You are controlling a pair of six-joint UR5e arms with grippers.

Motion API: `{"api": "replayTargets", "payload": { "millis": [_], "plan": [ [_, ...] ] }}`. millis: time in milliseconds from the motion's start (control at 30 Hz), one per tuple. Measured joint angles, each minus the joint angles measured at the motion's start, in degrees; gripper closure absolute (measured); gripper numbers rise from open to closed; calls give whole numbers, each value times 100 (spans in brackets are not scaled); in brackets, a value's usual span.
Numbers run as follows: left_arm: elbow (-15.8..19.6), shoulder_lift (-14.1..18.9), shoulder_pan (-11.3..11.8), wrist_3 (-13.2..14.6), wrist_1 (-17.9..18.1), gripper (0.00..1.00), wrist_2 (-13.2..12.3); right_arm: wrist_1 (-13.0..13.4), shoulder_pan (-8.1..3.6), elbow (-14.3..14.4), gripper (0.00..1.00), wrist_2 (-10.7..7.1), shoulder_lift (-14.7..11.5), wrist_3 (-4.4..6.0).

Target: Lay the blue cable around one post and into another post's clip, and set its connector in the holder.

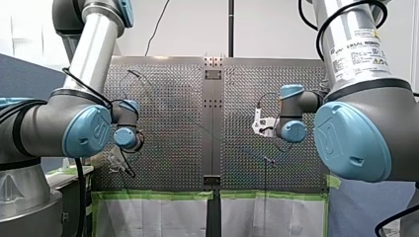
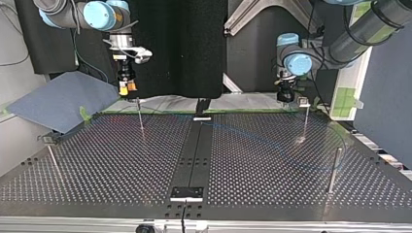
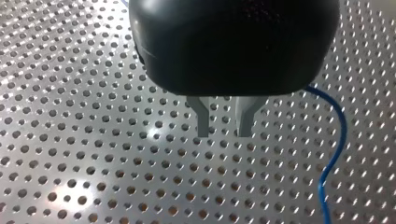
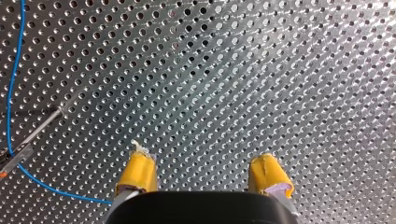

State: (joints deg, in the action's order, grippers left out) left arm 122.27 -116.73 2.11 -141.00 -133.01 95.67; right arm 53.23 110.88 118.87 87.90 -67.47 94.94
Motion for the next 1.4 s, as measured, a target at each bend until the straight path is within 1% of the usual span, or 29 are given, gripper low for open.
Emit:
{"api": "replayTargets", "payload": {
  "millis": [133,467,600,767,1067,1267,1333,1400],
  "plan": [
    [181,208,17,-199,19,0,-205,3,-3,0,0,0,0,0],
    [724,758,13,-747,519,0,-755,16,-12,1,0,0,0,0],
    [906,942,0,-931,702,0,-880,8,-10,1,0,0,0,0],
    [1000,1193,-7,-1182,955,0,-924,3,-4,1,0,0,0,-2],
    [1014,1625,-44,-1622,1393,0,-932,-3,3,1,0,0,1,0],
    [1016,1722,-121,-1925,1680,0,-946,-4,1,1,0,0,1,0],
    [1016,1726,-153,-2003,1687,0,-946,-4,-4,1,0,0,1,0],
    [1018,1729,-201,-2022,1642,0,-944,-4,-10,1,0,0,1,0]
  ]
}}
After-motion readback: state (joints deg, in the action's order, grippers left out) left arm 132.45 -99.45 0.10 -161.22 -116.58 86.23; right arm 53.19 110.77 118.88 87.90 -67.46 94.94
